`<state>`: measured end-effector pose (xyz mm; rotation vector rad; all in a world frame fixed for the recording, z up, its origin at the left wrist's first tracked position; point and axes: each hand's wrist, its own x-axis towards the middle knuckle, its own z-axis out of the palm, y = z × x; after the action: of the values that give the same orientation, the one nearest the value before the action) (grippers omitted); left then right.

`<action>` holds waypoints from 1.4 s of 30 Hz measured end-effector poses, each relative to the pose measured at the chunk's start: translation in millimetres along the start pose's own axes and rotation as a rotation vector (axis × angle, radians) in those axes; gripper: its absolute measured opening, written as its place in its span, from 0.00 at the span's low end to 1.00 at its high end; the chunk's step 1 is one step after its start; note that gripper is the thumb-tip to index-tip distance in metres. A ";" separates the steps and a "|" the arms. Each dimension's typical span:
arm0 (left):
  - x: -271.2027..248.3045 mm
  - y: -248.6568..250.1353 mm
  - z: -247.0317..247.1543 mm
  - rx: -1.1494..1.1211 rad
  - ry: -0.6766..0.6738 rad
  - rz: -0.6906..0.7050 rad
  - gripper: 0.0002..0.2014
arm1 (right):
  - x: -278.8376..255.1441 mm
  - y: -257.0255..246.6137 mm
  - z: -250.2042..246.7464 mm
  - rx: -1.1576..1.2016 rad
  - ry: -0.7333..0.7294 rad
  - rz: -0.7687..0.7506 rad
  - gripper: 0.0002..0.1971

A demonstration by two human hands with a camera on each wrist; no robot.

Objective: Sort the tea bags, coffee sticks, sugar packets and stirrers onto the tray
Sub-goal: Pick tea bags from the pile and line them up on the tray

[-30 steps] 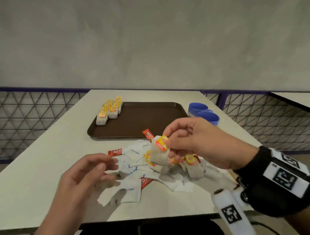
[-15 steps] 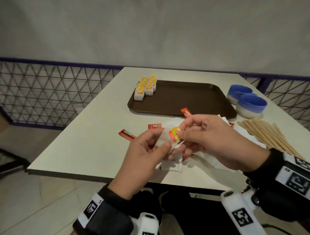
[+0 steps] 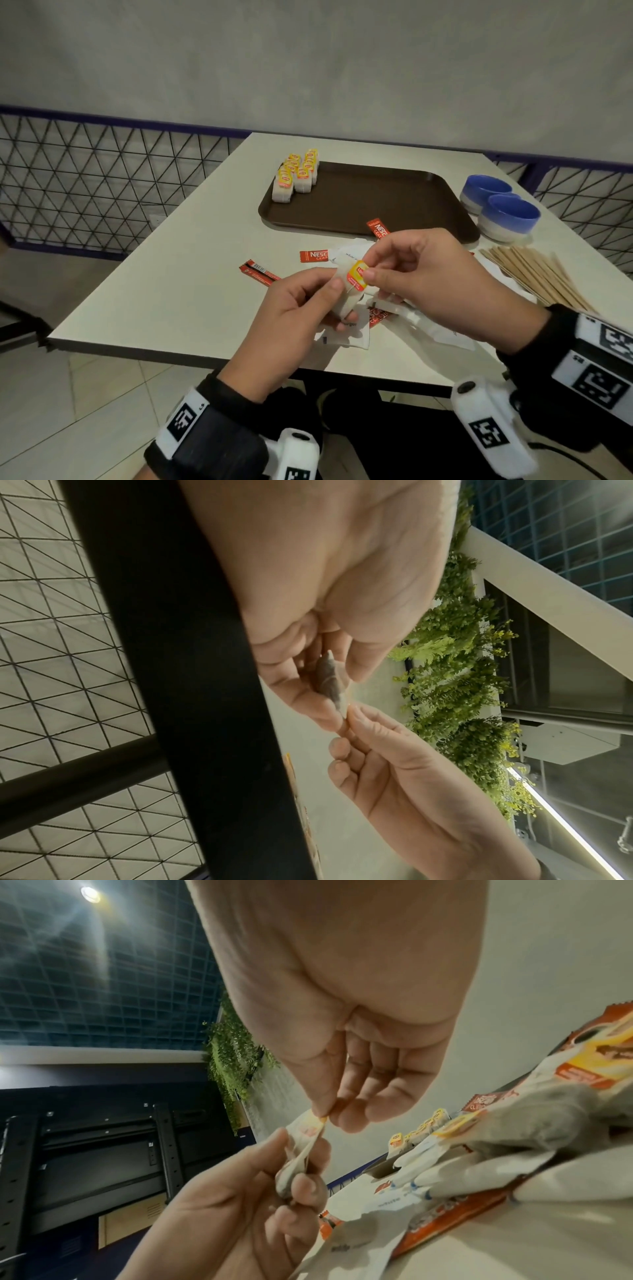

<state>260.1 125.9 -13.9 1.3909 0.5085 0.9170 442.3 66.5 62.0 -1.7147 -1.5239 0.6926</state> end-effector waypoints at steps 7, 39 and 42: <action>-0.2 1.1 0.5 0.069 0.029 -0.004 0.13 | 2.8 1.5 3.5 0.128 -0.012 0.015 0.02; -3.1 0.4 9.0 0.050 0.124 -0.001 0.15 | -39.5 93.8 -82.0 -0.284 0.272 0.358 0.05; -2.1 0.1 10.9 0.038 0.133 -0.015 0.09 | -33.4 89.3 -81.3 -0.327 0.241 0.355 0.06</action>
<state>267.4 117.5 -12.5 1.3644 0.6396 0.9964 554.3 17.1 35.7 -2.2598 -1.2259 0.4006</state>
